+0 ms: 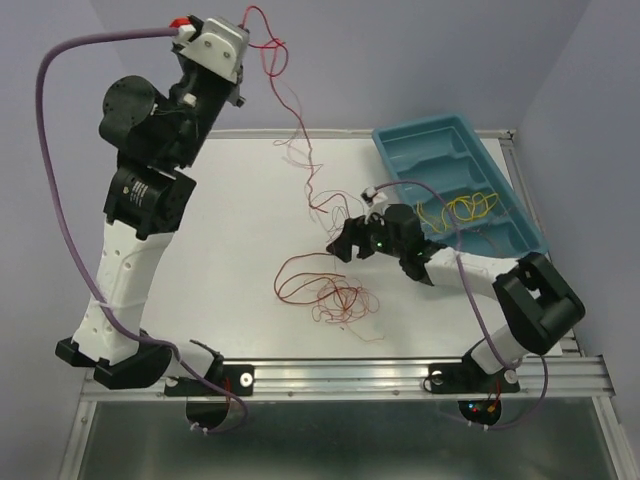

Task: Untangle the cables
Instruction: Untie the cable.

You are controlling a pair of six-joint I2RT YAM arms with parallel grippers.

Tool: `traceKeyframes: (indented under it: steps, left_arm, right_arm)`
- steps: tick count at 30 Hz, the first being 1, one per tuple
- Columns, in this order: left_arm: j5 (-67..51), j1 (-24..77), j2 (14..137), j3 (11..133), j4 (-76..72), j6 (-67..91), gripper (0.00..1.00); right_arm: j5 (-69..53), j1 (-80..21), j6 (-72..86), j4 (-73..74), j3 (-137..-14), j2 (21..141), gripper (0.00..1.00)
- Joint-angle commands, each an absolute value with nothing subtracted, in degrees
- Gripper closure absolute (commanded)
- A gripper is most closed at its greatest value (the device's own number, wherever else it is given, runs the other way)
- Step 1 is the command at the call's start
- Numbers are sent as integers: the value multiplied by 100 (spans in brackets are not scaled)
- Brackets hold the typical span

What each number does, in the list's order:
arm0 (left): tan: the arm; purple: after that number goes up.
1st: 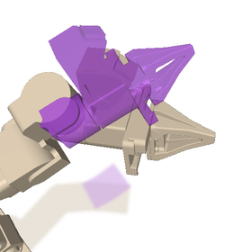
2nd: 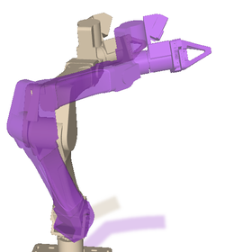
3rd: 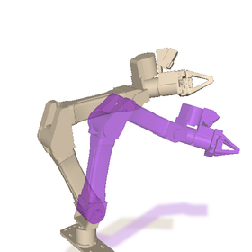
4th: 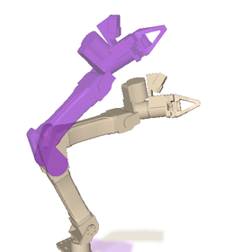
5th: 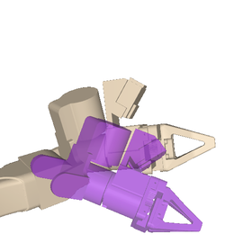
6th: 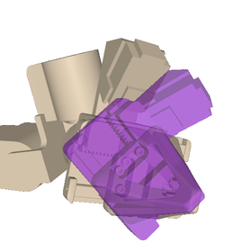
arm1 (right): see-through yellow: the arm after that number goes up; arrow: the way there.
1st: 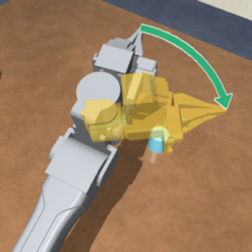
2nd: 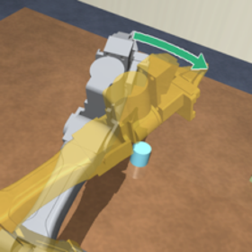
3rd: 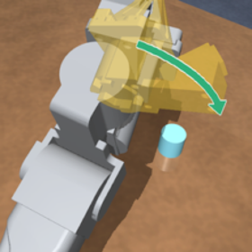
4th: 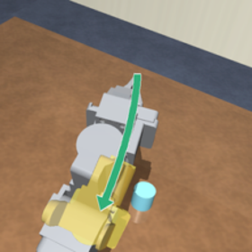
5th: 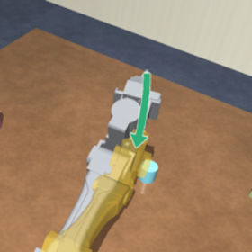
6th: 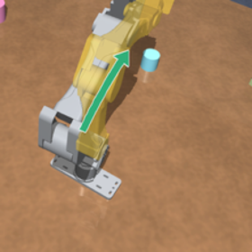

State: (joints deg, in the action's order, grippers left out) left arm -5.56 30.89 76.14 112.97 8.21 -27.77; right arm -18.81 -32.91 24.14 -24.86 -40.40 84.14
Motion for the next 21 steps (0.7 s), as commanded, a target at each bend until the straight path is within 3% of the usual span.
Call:
traceKeyframes:
  steps: [1, 2, 5, 7, 9, 12, 15, 21]
  left_arm:
    - [193, 2559, 7910, 11926, 361, -2769, 100]
    - [246, 2514, 7954, 11970, 317, -2760, 100]
    - [517, 2295, 8165, 12129, 185, -2795, 100]
    - [694, 2119, 8305, 12207, 26, -2786, 100]
    - [756, 1813, 8454, 12295, -122, -2725, 100]
    - [1098, 1496, 8613, 12410, -342, -2725, 100]
    - [687, 1266, 8605, 12437, -212, -2550, 100]
    - [491, 1266, 8499, 12190, -158, -2593, 100]
  right_arm:
    - [-2092, -3972, 2031, -2620, -4816, 9016, 18]
    - [-2040, -4042, 1978, -2480, -4938, 9174, 21]
    - [-1837, -4236, 1925, -2024, -5404, 9711, 47]
    - [-1610, -4289, 1942, -1951, -5484, 9800, 79]
    - [-1337, -4280, 2039, -1942, -5432, 9695, 99]
    - [-1143, -4280, 1978, -1969, -5274, 9379, 99]
    - [-1335, -4289, 1925, -2074, -5168, 9150, 98]
    - [-2520, -4280, 1784, -2803, -4729, 8623, 99]
